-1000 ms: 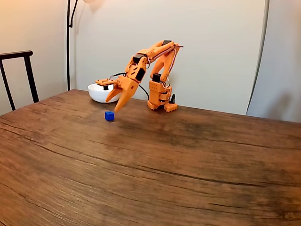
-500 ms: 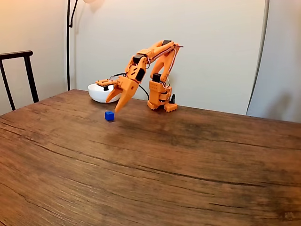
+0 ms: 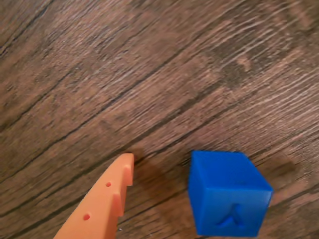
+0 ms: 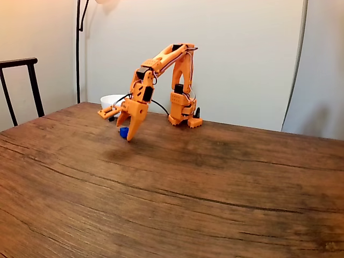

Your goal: Grasp the cube and drop it in the bowl

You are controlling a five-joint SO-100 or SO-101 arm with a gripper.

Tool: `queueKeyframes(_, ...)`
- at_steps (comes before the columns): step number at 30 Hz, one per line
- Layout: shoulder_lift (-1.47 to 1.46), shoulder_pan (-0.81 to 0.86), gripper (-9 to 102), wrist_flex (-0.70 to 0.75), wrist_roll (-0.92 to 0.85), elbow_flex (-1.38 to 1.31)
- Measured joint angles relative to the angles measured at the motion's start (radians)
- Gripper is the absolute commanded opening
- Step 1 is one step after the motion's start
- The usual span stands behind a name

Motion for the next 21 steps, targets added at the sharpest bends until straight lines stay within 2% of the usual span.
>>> queueKeyframes(7, -0.006, -0.002, 50, 0.052, 0.005, -0.014)
queueKeyframes(14, -0.014, -0.002, 32, 0.055, 0.009, -0.015)
queueKeyframes(21, -0.017, -0.002, 27, 0.057, 0.017, -0.02)
